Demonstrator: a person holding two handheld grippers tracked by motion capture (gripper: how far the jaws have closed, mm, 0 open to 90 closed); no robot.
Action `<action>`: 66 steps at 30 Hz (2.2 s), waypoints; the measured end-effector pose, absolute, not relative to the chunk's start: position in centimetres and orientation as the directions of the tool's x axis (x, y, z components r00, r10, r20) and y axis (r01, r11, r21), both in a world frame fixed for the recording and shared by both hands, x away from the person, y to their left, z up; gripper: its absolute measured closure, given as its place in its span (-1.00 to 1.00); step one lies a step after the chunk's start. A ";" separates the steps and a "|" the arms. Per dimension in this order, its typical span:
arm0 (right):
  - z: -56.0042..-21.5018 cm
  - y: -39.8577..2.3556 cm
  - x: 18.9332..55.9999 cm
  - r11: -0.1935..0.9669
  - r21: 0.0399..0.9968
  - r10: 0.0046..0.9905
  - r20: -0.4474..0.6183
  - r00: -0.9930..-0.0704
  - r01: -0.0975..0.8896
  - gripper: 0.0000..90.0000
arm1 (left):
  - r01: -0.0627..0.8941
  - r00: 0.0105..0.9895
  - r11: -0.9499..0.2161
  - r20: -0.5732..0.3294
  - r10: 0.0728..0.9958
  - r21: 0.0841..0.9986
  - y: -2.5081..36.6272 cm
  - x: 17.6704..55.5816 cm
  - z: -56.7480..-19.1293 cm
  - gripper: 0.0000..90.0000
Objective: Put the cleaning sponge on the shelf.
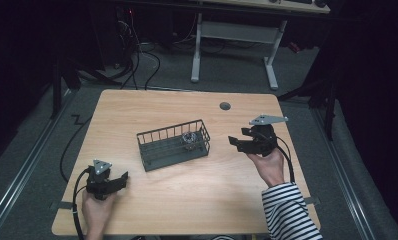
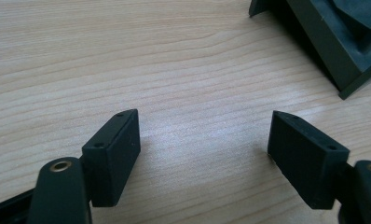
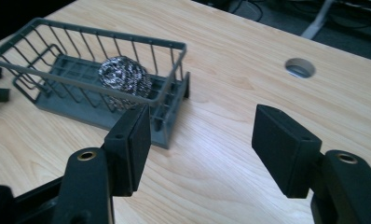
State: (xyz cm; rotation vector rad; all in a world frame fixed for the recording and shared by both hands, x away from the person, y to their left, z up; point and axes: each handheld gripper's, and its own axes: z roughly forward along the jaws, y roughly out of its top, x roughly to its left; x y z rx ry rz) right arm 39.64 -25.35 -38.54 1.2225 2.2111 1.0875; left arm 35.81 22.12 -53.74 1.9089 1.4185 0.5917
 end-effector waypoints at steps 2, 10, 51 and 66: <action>-38.5 -25.5 39.5 0.315 0.783 0.840 0.033 -0.542 0.537 -0.16 | 0.644 0.304 -0.175 -0.039 0.952 0.744 22.1 35.8 -53.7 -0.43; -38.7 -26.7 38.3 0.292 0.787 0.850 0.047 -0.525 0.544 -0.15 | 0.644 0.305 -0.178 -0.036 0.952 0.744 22.1 35.8 -53.7 -0.43; -47.4 -29.4 35.4 0.190 0.746 0.883 0.156 -0.444 0.639 -0.16 | 0.645 0.304 -0.176 -0.038 0.952 0.744 22.2 35.9 -53.7 -0.42; -50.9 -28.7 35.4 0.210 0.728 0.896 0.125 -0.427 0.653 -0.17 | 0.644 0.304 -0.176 -0.038 0.952 0.744 22.2 35.9 -53.7 -0.41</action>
